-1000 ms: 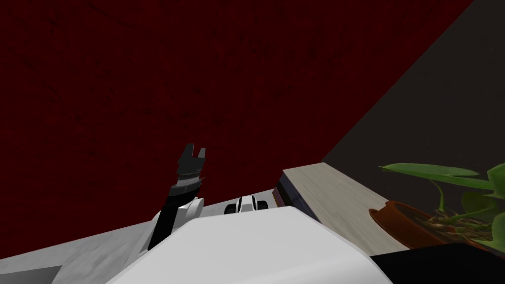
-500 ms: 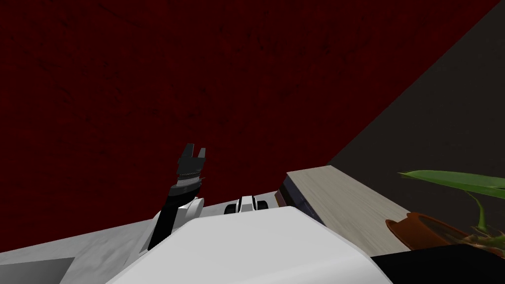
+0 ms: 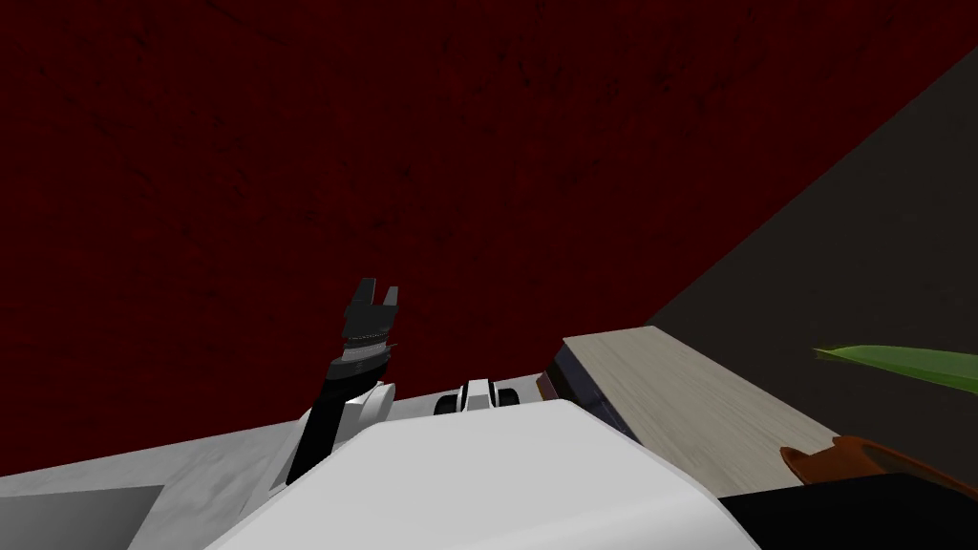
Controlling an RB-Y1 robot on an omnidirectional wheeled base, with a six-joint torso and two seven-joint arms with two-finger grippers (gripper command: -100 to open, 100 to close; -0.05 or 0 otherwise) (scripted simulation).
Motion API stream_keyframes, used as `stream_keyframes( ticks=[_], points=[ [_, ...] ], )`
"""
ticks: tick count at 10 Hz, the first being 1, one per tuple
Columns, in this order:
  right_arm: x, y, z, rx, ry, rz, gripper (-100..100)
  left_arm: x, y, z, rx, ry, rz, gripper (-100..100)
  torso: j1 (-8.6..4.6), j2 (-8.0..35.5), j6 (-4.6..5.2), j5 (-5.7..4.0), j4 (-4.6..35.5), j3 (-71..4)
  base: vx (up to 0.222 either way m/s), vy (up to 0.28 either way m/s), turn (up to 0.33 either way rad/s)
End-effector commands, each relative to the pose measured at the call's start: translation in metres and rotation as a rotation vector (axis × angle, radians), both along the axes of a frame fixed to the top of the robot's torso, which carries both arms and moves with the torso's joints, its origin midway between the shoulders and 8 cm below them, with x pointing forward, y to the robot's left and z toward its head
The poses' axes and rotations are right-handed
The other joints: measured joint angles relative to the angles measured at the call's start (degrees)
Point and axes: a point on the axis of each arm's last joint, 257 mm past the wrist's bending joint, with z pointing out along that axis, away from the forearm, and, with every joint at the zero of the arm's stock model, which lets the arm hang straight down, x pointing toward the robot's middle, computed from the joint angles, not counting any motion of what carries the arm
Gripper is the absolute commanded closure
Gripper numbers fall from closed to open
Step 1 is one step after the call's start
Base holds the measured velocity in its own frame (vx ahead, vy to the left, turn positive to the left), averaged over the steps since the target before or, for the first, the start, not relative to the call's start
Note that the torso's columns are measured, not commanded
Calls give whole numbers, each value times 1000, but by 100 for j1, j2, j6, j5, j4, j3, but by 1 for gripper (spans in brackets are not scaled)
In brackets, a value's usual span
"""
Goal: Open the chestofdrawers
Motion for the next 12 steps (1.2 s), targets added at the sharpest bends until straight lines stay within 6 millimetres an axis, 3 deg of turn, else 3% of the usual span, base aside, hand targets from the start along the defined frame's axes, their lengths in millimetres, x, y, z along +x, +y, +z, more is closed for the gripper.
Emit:
stream_keyframes(
  ticks=[1,3,4,5,6,7,8,10,12],
  points=[
    [-8,-20,25,-114,38,12,-100,0,0,0,0,0,0,0,11,-10,0,3,-3,-6,36,40,56],
    [-12,-32,43,-188,61,21,-100,0,0,0,0,0,0,0,15,-12,1,5,-4,-8,27,47,48],
    [-10,-28,37,-161,53,18,-100,0,0,0,0,0,0,0,13,-8,1,4,-3,-5,12,22,7],
    [-4,-43,42,-169,55,17,-100,0,0,0,0,0,0,0,3,-3,1,1,-1,-2,-17,-39,0],
    [-7,-37,40,-170,54,16,-100,0,0,0,0,0,0,0,-16,3,1,-3,0,1,-12,-19,9],
    [-6,-36,39,-168,54,17,100,0,0,0,0,0,0,0,-20,-4,3,-6,-2,3,-1,7,2],
    [-24,-46,38,-164,63,-25,100,0,0,0,0,0,0,0,-14,-10,2,-6,-4,-2,-24,64,333],
    [-24,-46,38,-164,63,-25,100,0,0,0,0,0,0,0,0,-7,0,3,0,0,-27,61,67],
    [-62,-64,36,-157,78,-110,100,0,0,0,0,0,0,0,7,-8,-4,1,-2,-5,-45,88,373]
  ],
)
